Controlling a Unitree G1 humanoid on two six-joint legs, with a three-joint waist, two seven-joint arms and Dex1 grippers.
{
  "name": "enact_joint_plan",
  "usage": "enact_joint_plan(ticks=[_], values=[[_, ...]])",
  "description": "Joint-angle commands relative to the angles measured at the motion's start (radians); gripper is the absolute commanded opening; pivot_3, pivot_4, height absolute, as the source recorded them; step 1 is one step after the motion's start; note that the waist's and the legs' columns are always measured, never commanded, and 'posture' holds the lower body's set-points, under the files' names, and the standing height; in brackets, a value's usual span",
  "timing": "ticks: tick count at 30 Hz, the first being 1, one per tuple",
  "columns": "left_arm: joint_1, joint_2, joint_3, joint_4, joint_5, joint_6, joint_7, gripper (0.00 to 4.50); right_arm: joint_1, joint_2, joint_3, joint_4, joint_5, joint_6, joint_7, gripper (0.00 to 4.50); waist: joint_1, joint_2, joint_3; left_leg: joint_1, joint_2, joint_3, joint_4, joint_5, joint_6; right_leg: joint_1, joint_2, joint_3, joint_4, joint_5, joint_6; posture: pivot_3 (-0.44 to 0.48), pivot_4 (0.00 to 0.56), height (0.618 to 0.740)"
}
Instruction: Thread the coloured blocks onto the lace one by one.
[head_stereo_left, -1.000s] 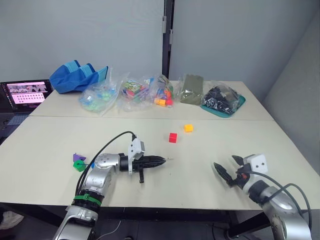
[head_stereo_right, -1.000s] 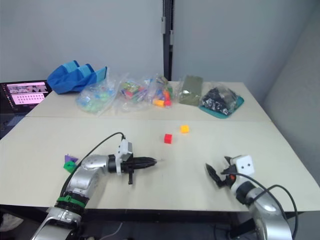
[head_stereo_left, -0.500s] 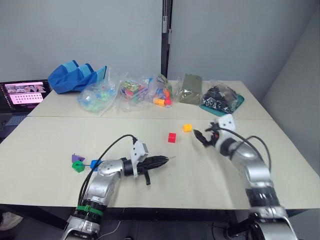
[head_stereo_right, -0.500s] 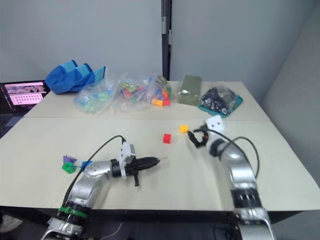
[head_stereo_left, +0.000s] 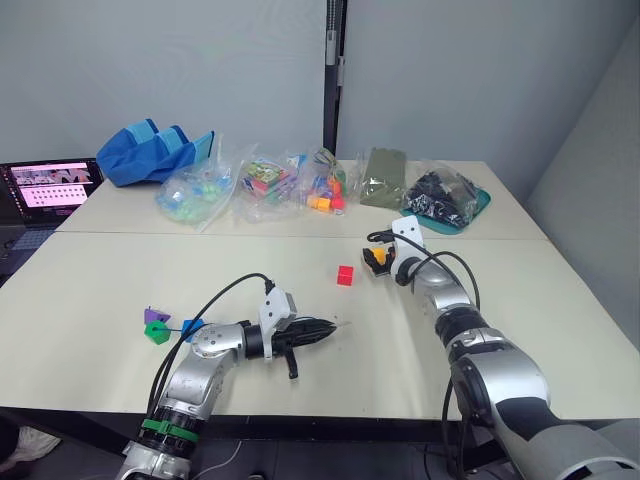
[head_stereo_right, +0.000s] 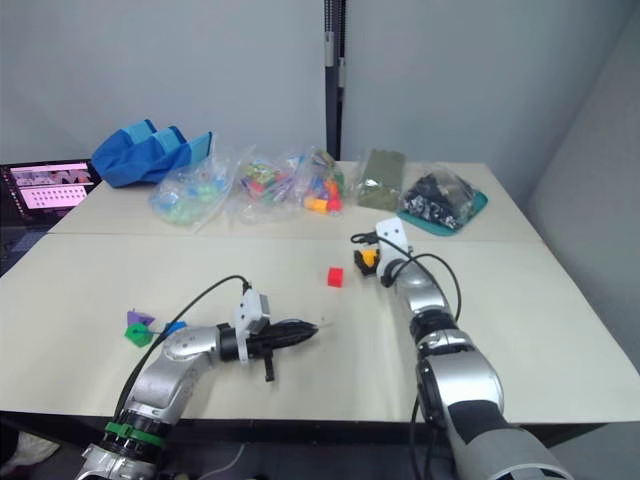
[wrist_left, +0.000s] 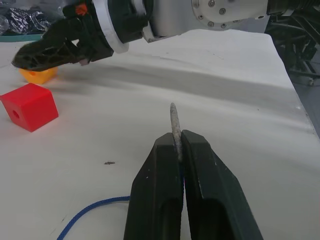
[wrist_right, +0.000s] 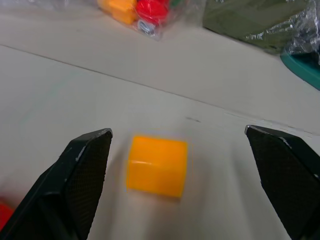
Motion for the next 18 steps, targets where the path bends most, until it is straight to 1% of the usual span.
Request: enact_joint_plan(ticks=[1, 4, 6, 7, 10, 11, 18], values=[[0.007, 0.009, 0.008, -0.056, -0.020, 0.010, 0.015, 0.00, -0.032, 0.021, -0.016, 0.042, -0.011, -0.043, -0.002, 4.25, -0.002, 0.000, 0.000, 0.000, 0.000, 0.000, 0.000, 0.000, 0.000, 0.000, 0.000, 0.000, 0.000, 0.000, 0.000, 0.000, 0.150, 0.740], [0.004, 0.014, 0.009, -0.058, -0.019, 0.014, 0.020, 0.00, -0.032, 0.029, -0.032, 0.060, -0.007, -0.053, 0.008, 3.32, -0.005, 0.001, 0.000, 0.000, 0.000, 0.000, 0.000, 0.000, 0.000, 0.000, 0.000, 0.000, 0.001, 0.000, 0.000, 0.000, 0.150, 0.740], [0.000, 0.018, 0.007, -0.055, -0.015, 0.014, 0.020, 0.00, -0.031, 0.029, -0.035, 0.068, -0.014, -0.058, 0.009, 2.50, -0.004, 0.001, 0.000, 0.000, 0.000, 0.000, 0.000, 0.000, 0.000, 0.000, 0.000, 0.000, 0.001, 0.000, 0.000, 0.000, 0.150, 0.740], [-0.003, 0.018, 0.006, -0.053, -0.014, 0.014, 0.021, 0.00, -0.030, 0.028, -0.037, 0.069, -0.017, -0.060, 0.009, 2.27, -0.004, 0.001, 0.000, 0.000, 0.000, 0.000, 0.000, 0.000, 0.000, 0.000, 0.000, 0.000, 0.001, 0.000, 0.000, 0.000, 0.150, 0.740], [-0.009, 0.017, 0.002, -0.048, -0.013, 0.013, 0.024, 0.00, -0.029, 0.025, -0.047, 0.069, -0.019, -0.072, 0.013, 1.27, -0.004, 0.001, 0.000, 0.000, 0.000, 0.000, 0.000, 0.000, 0.000, 0.000, 0.000, 0.000, 0.000, 0.000, 0.000, 0.000, 0.150, 0.740], [-0.010, 0.016, 0.001, -0.045, -0.012, 0.011, 0.023, 0.00, -0.029, 0.023, -0.049, 0.068, -0.019, -0.074, 0.016, 1.16, -0.004, 0.001, 0.000, 0.000, 0.000, 0.000, 0.000, 0.000, 0.000, 0.000, 0.000, 0.000, 0.000, 0.000, 0.000, 0.000, 0.150, 0.740], [-0.014, 0.001, -0.016, -0.038, -0.012, 0.009, 0.021, 0.00, 0.018, 0.005, -0.070, 0.006, 0.007, -0.096, 0.064, 1.17, -0.004, 0.001, 0.001, 0.000, 0.000, 0.000, 0.000, 0.000, 0.000, 0.000, 0.000, 0.000, 0.000, 0.000, 0.000, 0.000, 0.150, 0.740]])
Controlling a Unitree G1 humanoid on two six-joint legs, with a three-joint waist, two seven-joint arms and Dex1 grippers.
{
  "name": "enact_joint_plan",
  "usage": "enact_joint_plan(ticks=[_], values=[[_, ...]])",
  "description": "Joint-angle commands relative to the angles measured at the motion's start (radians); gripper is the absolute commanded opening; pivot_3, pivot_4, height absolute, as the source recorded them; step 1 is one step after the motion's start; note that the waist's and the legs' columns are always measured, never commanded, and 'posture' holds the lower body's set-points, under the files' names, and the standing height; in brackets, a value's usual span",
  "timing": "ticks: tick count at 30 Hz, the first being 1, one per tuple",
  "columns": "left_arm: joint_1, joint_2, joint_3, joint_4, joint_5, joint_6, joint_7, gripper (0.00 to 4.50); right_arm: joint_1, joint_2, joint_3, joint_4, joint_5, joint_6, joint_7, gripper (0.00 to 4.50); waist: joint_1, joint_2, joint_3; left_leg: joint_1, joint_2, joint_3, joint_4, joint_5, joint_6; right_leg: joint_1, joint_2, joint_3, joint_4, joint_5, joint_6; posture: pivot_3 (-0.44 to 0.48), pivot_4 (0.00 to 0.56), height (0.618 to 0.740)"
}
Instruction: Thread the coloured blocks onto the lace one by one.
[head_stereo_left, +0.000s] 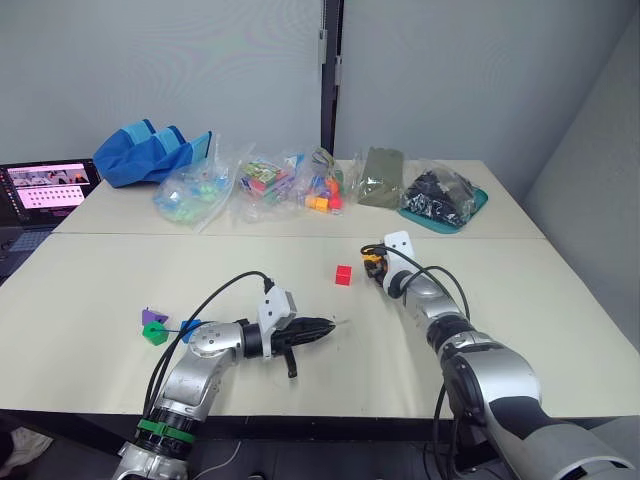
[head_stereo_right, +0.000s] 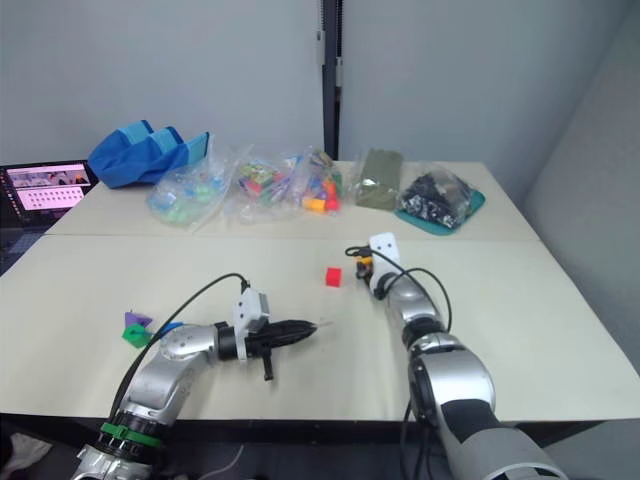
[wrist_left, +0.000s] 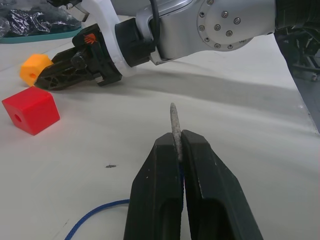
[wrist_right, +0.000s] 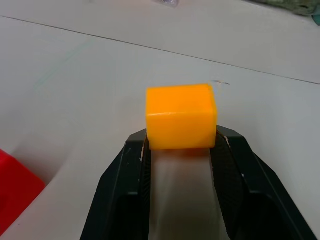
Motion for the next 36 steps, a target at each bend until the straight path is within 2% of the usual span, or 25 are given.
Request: enact_joint_plan(ticks=[1, 3, 5, 7, 9, 11, 15, 17, 19, 26, 32, 33, 36], values=[[-0.015, -0.009, -0.007, -0.010, -0.015, -0.009, -0.005, 0.00, 0.031, -0.024, -0.028, -0.094, 0.032, -0.032, 0.038, 1.17, 0.001, 0.000, 0.000, 0.000, 0.000, 0.000, 0.000, 0.000, 0.000, 0.000, 0.000, 0.000, 0.000, 0.000, 0.000, 0.000, 0.150, 0.740], [-0.015, -0.014, -0.013, -0.011, -0.017, -0.006, -0.007, 0.00, 0.064, -0.032, -0.035, -0.149, 0.041, -0.024, 0.057, 1.17, 0.003, 0.000, 0.000, 0.000, 0.000, 0.000, 0.000, 0.000, 0.000, 0.000, 0.000, 0.000, 0.000, 0.000, 0.000, 0.000, 0.150, 0.740], [-0.016, -0.021, -0.020, -0.008, -0.021, -0.006, -0.013, 0.00, 0.136, -0.041, -0.034, -0.283, 0.058, 0.018, 0.074, 1.17, 0.004, 0.000, 0.000, 0.000, 0.000, 0.000, 0.000, 0.000, 0.000, 0.000, 0.000, 0.000, 0.000, 0.000, 0.000, 0.000, 0.150, 0.740], [-0.022, -0.030, -0.026, 0.001, -0.026, -0.009, -0.024, 0.00, 0.280, -0.046, -0.023, -0.569, 0.084, 0.135, 0.084, 1.17, 0.009, 0.000, 0.000, 0.000, 0.000, 0.000, 0.000, 0.000, 0.000, 0.000, 0.000, 0.000, 0.000, 0.000, 0.000, 0.000, 0.150, 0.740], [-0.039, -0.045, -0.015, 0.027, -0.062, 0.005, -0.051, 0.00, 0.476, -0.053, -0.014, -0.953, 0.107, 0.328, 0.056, 1.17, 0.020, 0.001, 0.000, -0.001, 0.000, 0.000, 0.000, 0.000, 0.000, 0.000, 0.000, 0.000, -0.001, 0.000, 0.000, 0.000, 0.150, 0.740], [-0.059, -0.049, -0.014, 0.063, -0.068, -0.004, -0.072, 0.00, 0.633, -0.051, -0.025, -1.253, 0.145, 0.506, 0.017, 1.17, 0.018, 0.002, 0.000, -0.002, 0.000, 0.000, 0.001, 0.000, 0.000, -0.001, 0.000, 0.000, 0.000, 0.000, 0.000, 0.000, 0.150, 0.740], [-0.104, -0.048, -0.031, 0.141, -0.056, -0.040, -0.132, 0.00, 0.885, -0.038, -0.010, -1.671, 0.173, 0.757, -0.052, 1.17, 0.011, 0.003, -0.001, -0.002, 0.000, 0.000, 0.001, 0.000, 0.000, -0.001, 0.000, 0.000, 0.001, 0.000, 0.000, 0.000, 0.150, 0.740], [-0.132, -0.053, -0.038, 0.186, -0.055, -0.057, -0.169, 0.00, 1.002, -0.008, -0.003, -1.825, 0.187, 0.850, -0.098, 1.17, 0.008, 0.002, -0.001, -0.002, 0.000, 0.000, 0.001, 0.000, 0.000, -0.001, 0.000, 0.000, 0.001, 0.000, 0.000, 0.000, 0.150, 0.740], [-0.151, -0.063, -0.047, 0.223, -0.046, -0.078, -0.191, 0.00, 1.093, 0.010, -0.006, -1.920, 0.185, 0.900, -0.129, 1.17, 0.009, 0.002, -0.001, -0.002, 0.000, 0.000, 0.001, 0.000, 0.000, -0.001, 0.000, 0.000, 0.000, 0.000, 0.000, 0.000, 0.150, 0.740], [-0.209, -0.106, -0.061, 0.343, -0.027, -0.137, -0.245, 0.00, 1.271, 0.050, -0.011, -2.088, 0.193, 0.979, -0.190, 1.17, 0.010, 0.002, -0.001, -0.002, 0.000, 0.000, 0.001, 0.000, 0.000, -0.001, 0.000, 0.001, -0.001, 0.000, 0.000, 0.000, 0.150, 0.740], [-0.260, -0.115, -0.065, 0.442, -0.013, -0.183, -0.304, 0.00, 1.277, 0.076, -0.042, -2.101, 0.204, 0.974, -0.224, 1.17, 0.008, 0.002, -0.001, -0.003, 0.000, 0.000, 0.001, 0.000, 0.000, -0.001, 0.000, 0.000, -0.002, 0.000, 0.000, 0.000, 0.150, 0.740], [-0.268, -0.114, -0.062, 0.457, -0.010, -0.192, -0.308, 0.00, 1.273, 0.077, -0.045, -2.103, 0.205, 0.976, -0.227, 2.21, 0.008, 0.002, -0.001, -0.003, 0.000, 0.000, 0.001, 0.000, 0.000, -0.001, 0.000, 0.000, -0.002, 0.000, 0.000, 0.000, 0.150, 0.740], [-0.279, -0.113, -0.055, 0.490, -0.004, -0.217, -0.317, 0.00, 1.254, 0.069, -0.051, -2.127, 0.223, 0.998, -0.222, 3.12, 0.008, 0.002, -0.001, -0.003, 0.000, 0.000, 0.001, 0.000, 0.000, -0.002, 0.000, 0.000, -0.002, 0.000, 0.000, 0.000, 0.150, 0.740]])
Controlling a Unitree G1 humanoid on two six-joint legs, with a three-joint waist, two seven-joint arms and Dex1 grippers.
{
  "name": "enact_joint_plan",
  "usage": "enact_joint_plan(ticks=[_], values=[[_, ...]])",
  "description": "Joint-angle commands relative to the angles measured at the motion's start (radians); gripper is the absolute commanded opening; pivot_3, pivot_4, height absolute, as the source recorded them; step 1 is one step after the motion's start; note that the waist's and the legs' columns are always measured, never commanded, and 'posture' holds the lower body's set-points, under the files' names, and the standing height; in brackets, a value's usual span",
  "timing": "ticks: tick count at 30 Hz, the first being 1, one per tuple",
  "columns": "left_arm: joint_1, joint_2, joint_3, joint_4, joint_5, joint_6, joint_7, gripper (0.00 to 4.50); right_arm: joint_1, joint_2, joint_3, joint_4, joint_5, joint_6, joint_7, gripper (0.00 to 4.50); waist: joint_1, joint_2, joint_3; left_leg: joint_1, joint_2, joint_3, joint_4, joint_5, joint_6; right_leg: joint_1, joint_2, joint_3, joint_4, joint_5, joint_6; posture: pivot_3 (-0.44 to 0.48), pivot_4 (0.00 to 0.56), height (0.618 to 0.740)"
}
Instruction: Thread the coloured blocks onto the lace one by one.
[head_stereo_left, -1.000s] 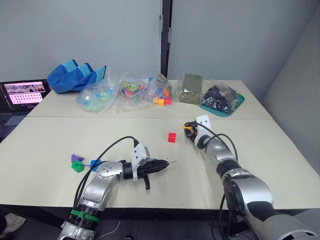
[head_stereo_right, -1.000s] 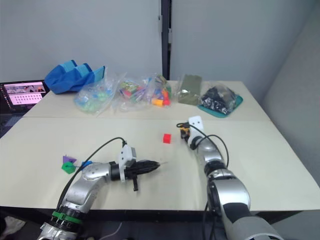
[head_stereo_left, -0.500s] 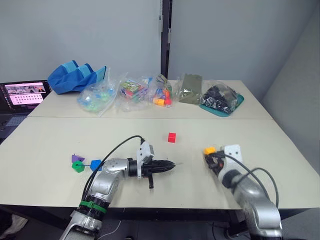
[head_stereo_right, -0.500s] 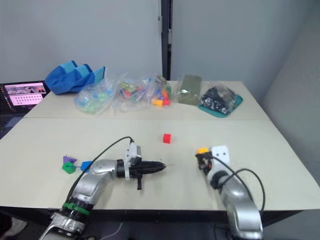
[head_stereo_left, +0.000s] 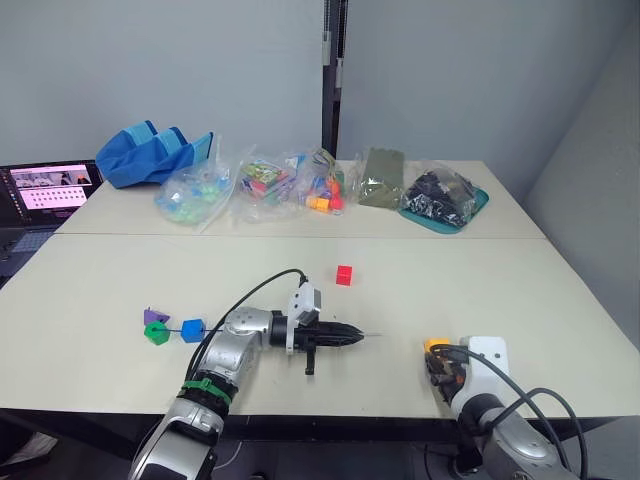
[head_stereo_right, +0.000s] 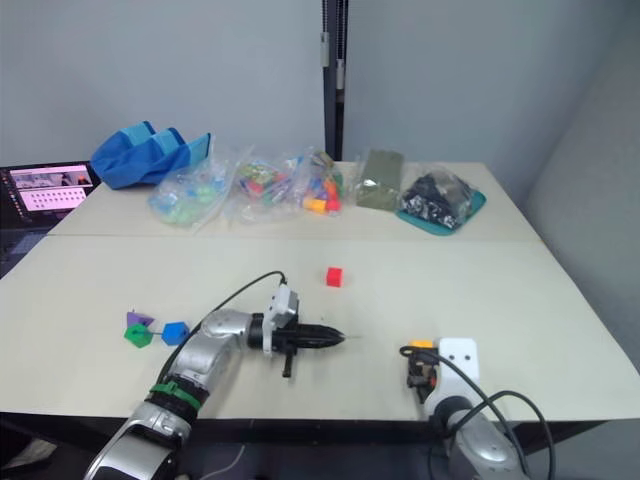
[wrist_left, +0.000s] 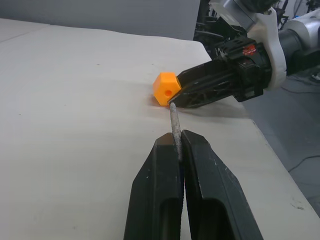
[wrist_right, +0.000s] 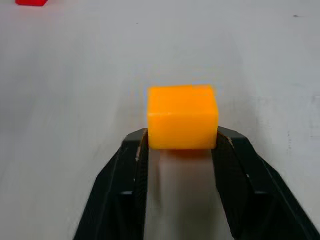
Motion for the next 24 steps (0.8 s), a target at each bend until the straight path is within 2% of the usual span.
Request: enact_joint_plan(ticks=[1, 4, 6, 10, 13, 17, 20, 24], values=[[-0.017, 0.000, 0.016, 0.018, 0.006, -0.042, -0.016, 0.00, -0.027, -0.007, -0.030, -0.078, 0.034, 0.024, 0.002, 3.50, 0.000, 0.000, 0.000, 0.000, 0.000, 0.000, 0.000, 0.000, 0.000, 0.000, 0.000, 0.000, 0.000, 0.000, 0.000, 0.000, 0.150, 0.740], [-0.006, 0.000, 0.021, 0.011, 0.009, -0.052, -0.011, 0.00, -0.060, -0.040, -0.069, -0.117, 0.070, 0.074, 0.026, 4.49, 0.001, 0.000, 0.000, -0.001, 0.000, 0.000, 0.000, 0.000, 0.000, 0.000, 0.000, 0.000, 0.000, 0.000, 0.000, 0.000, 0.150, 0.740], [0.000, -0.001, 0.023, 0.008, 0.011, -0.057, -0.006, 0.00, -0.078, -0.060, -0.088, -0.132, 0.091, 0.103, 0.037, 4.49, 0.002, 0.000, 0.000, -0.001, 0.000, 0.000, 0.000, 0.000, 0.000, 0.000, 0.000, 0.000, 0.000, 0.000, 0.000, 0.000, 0.150, 0.740], [0.065, -0.004, 0.028, -0.069, 0.006, -0.039, 0.038, 0.00, -0.252, -0.200, -0.203, -0.157, 0.211, 0.251, 0.127, 4.49, -0.003, 0.000, 0.000, -0.001, 0.000, 0.000, 0.000, 0.000, 0.000, 0.000, 0.000, 0.001, 0.000, 0.000, 0.000, 0.000, 0.150, 0.740], [0.104, 0.004, 0.028, -0.125, 0.007, -0.025, 0.058, 0.00, -0.361, -0.229, -0.298, -0.126, 0.322, 0.337, 0.165, 4.49, 0.000, 0.000, 0.000, -0.001, 0.000, 0.000, 0.000, 0.000, 0.000, 0.000, 0.000, 0.000, 0.000, 0.000, 0.000, 0.000, 0.150, 0.740], [0.133, 0.006, 0.030, -0.185, 0.005, -0.005, 0.092, 0.00, -0.439, -0.309, -0.348, -0.058, 0.414, 0.391, 0.237, 4.49, 0.009, 0.000, 0.000, -0.002, 0.000, 0.000, 0.000, 0.000, 0.000, 0.000, 0.000, 0.000, -0.001, 0.001, 0.000, 0.000, 0.150, 0.740], [0.170, 0.014, 0.025, -0.241, 0.024, -0.004, 0.139, 0.00, -0.476, -0.521, -0.265, 0.044, 0.452, 0.370, 0.419, 4.49, 0.010, 0.000, 0.000, -0.002, 0.000, 0.000, 0.001, 0.000, 0.000, 0.000, -0.001, 0.000, -0.001, 0.001, 0.000, 0.000, 0.150, 0.740], [0.225, 0.024, 0.010, -0.323, 0.025, 0.024, 0.177, 0.00, -0.475, -0.873, -0.013, 0.144, 0.378, 0.192, 0.734, 4.49, 0.004, 0.001, 0.000, -0.001, 0.000, 0.000, 0.001, -0.001, 0.001, 0.000, 0.000, 0.000, -0.001, 0.000, 0.000, 0.000, 0.150, 0.740]])
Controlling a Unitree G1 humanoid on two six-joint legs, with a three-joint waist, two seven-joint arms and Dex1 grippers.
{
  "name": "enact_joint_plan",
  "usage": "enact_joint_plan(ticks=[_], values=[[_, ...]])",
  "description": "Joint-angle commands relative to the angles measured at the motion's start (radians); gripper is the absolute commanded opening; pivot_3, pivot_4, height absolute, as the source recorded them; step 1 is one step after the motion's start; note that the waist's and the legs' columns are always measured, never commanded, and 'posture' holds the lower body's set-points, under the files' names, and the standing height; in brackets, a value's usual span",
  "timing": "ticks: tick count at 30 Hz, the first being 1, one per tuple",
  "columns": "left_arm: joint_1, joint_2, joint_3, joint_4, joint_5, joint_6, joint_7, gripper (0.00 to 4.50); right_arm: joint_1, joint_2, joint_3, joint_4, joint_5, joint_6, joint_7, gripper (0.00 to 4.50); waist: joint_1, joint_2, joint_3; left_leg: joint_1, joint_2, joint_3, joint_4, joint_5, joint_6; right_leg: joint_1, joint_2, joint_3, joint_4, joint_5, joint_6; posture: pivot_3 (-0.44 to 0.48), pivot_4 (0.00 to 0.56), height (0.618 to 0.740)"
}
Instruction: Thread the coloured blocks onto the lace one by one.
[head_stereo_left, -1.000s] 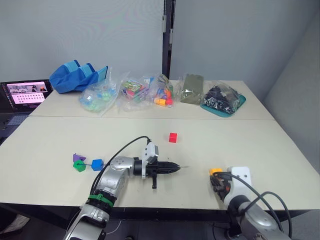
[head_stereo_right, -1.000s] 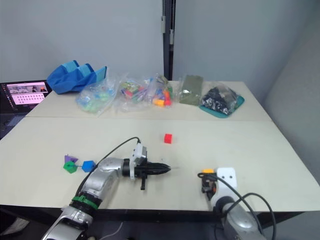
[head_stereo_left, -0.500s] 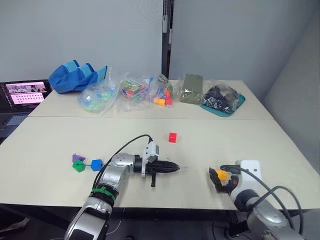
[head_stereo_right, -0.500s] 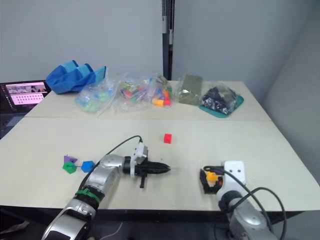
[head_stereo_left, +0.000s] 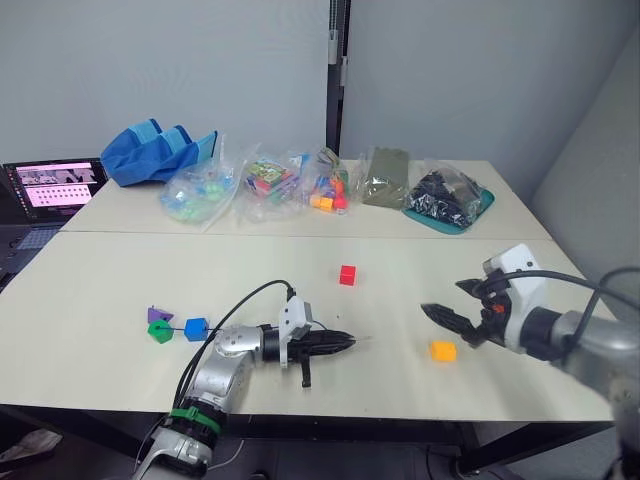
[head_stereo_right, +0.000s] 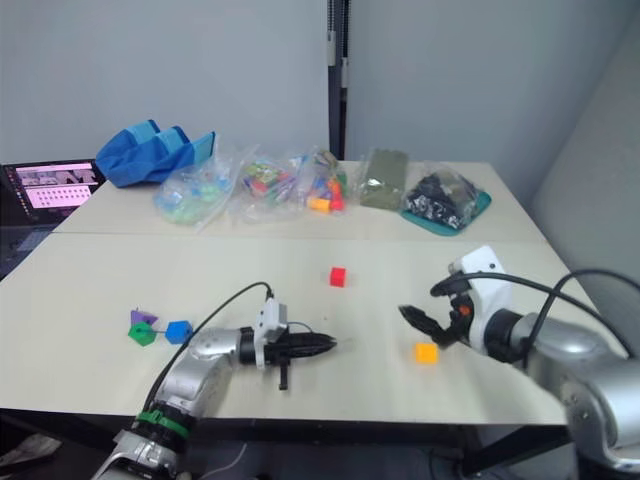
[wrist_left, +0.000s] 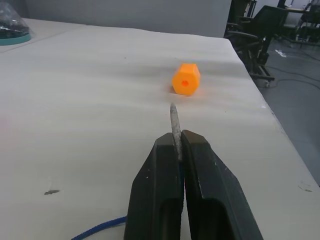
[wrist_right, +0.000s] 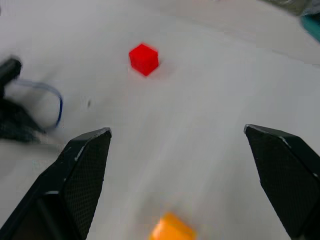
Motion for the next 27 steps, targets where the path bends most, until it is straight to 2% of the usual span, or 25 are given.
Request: enact_joint_plan(ticks=[1, 5, 10, 17, 19, 27], values=[[0.027, 0.006, -0.018, -0.094, 0.004, 0.024, 0.027, 0.00, -0.006, -0.185, 0.181, 0.059, -0.062, -0.178, 0.253, 4.49, -0.003, 0.000, 0.000, 0.000, 0.000, 0.000, 0.000, 0.000, 0.000, 0.000, 0.000, 0.000, 0.000, 0.000, 0.000, 0.000, 0.150, 0.740], [0.043, 0.009, -0.046, -0.134, 0.020, 0.042, 0.052, 0.00, -0.089, -0.326, 0.400, 0.223, -0.242, -0.445, 0.470, 4.49, -0.005, 0.000, 0.000, 0.000, 0.000, 0.001, 0.002, 0.000, 0.000, 0.000, 0.000, 0.001, -0.001, -0.001, 0.002, 0.000, 0.150, 0.740], [0.046, 0.007, -0.065, -0.170, 0.040, 0.057, 0.085, 0.00, -0.237, -0.306, 0.608, 0.475, -0.505, -0.776, 0.607, 4.49, -0.006, -0.001, 0.000, 0.000, 0.000, 0.001, 0.002, 0.000, 0.000, 0.000, 0.000, 0.001, -0.001, -0.002, 0.006, 0.000, 0.150, 0.740], [0.054, 0.014, -0.077, -0.202, 0.047, 0.075, 0.121, 0.00, -0.275, -0.199, 0.660, 0.572, -0.550, -0.782, 0.691, 4.49, 0.000, 0.000, 0.000, 0.000, 0.000, 0.001, 0.001, 0.001, -0.001, 0.000, 0.000, 0.001, -0.001, 0.000, 0.001, 0.000, 0.150, 0.740], [0.055, 0.016, -0.079, -0.204, 0.049, 0.076, 0.126, 0.00, -0.274, -0.175, 0.651, 0.583, -0.561, -0.766, 0.681, 3.96, 0.001, 0.000, 0.000, 0.000, 0.000, 0.001, 0.001, 0.001, -0.001, 0.000, 0.000, 0.001, -0.001, 0.000, 0.001, 0.000, 0.150, 0.740], [0.054, 0.024, -0.081, -0.204, 0.048, 0.081, 0.125, 0.00, -0.282, -0.185, 0.642, 0.563, -0.639, -0.687, 0.671, 1.29, 0.004, 0.000, 0.000, 0.000, 0.000, 0.001, 0.002, 0.001, -0.001, 0.000, 0.000, 0.001, -0.001, 0.001, 0.001, 0.000, 0.150, 0.740]])
